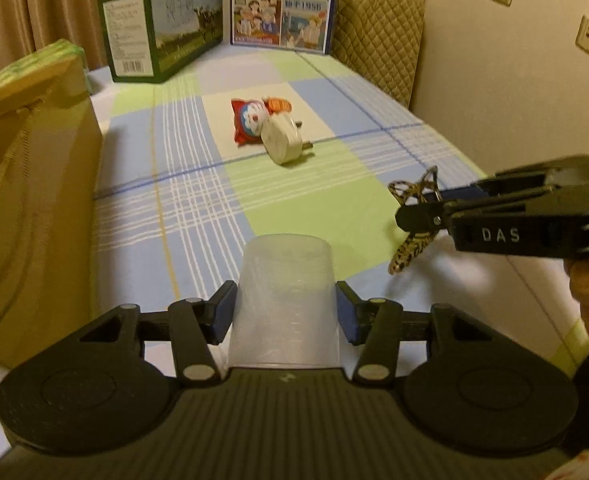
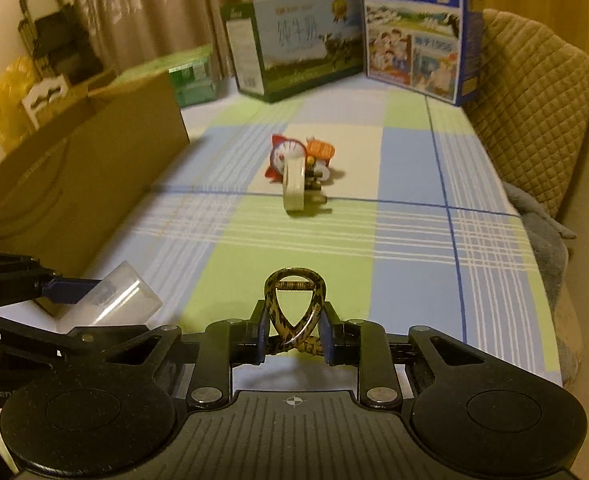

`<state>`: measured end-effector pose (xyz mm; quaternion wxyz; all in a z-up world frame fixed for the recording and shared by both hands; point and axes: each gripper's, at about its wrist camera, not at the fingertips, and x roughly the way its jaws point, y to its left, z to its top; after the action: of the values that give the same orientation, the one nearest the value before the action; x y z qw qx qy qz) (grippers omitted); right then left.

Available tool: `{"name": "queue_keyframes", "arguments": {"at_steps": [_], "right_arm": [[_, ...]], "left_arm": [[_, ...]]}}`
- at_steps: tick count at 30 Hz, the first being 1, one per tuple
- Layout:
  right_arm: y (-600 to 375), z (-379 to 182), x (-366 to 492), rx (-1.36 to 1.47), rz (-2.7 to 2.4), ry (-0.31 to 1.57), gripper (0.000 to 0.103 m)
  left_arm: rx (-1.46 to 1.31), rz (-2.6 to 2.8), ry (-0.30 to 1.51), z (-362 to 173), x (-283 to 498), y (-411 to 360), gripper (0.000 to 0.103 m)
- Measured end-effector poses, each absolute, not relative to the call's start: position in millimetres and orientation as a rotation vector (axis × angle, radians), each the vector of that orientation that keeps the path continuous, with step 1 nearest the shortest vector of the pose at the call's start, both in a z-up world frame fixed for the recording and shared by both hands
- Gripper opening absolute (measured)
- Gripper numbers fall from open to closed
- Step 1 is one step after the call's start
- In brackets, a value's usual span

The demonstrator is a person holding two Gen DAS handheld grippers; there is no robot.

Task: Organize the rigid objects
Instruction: 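Carry the clear container and hair clip in both tools over the cardboard box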

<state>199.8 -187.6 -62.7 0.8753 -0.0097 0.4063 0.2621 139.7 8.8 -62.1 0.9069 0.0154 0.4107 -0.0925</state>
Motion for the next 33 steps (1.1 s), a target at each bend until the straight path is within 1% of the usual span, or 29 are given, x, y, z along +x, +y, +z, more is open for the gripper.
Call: {"name": "queue_keyframes", "arguments": {"at_steps": [9, 16, 25, 33], "right_arm": [[-186.6, -29.0, 155.5, 0.065, 0.504, 0.809, 0.022], [-174.8, -5.5, 134.2, 0.079, 0.524, 0.778, 0.022], [-154.1, 17.5, 120.4, 0.064, 0.558, 0.744, 0.022], [-121.6, 34.7, 119.0, 0.038, 0.623, 0.718, 0.022]], "left_arm": [[0.013, -0.163, 0.798, -25.7, 111.5, 25.1, 0.047], [0.005, -0.146, 0.758, -1.5, 90.7, 35.7, 0.047], [0.000, -0.117, 0.725, 22.7, 73.5, 53.8, 0.047], [-0.006, -0.065, 0.703, 41.8, 69.2, 88.2, 0.047]]}}
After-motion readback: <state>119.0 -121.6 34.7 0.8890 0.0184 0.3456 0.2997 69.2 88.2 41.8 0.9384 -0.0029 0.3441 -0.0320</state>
